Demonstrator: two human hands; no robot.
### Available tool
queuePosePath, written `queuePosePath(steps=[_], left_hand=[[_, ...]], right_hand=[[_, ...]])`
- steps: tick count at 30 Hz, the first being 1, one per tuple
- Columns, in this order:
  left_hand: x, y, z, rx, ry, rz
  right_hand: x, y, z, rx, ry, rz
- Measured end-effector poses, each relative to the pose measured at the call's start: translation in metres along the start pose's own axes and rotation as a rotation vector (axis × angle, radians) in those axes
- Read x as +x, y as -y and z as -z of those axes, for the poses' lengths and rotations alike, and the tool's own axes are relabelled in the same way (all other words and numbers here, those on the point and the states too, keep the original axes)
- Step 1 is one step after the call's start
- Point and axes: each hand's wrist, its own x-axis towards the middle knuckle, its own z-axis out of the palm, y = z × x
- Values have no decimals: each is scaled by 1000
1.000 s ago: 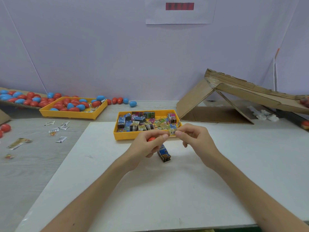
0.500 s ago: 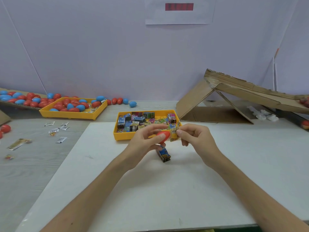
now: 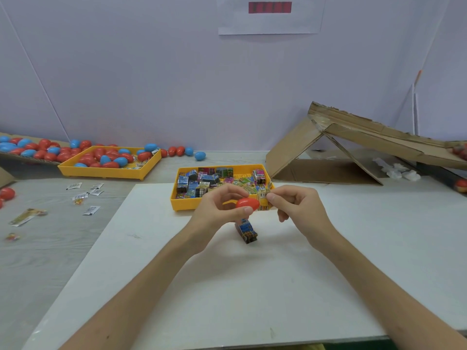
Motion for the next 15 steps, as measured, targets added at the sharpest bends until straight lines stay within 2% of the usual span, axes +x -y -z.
queuePosePath(steps=[15], left_hand=[[1,2,1,33,-9,-43]], right_hand=[[0,2,1,59,41,-75]])
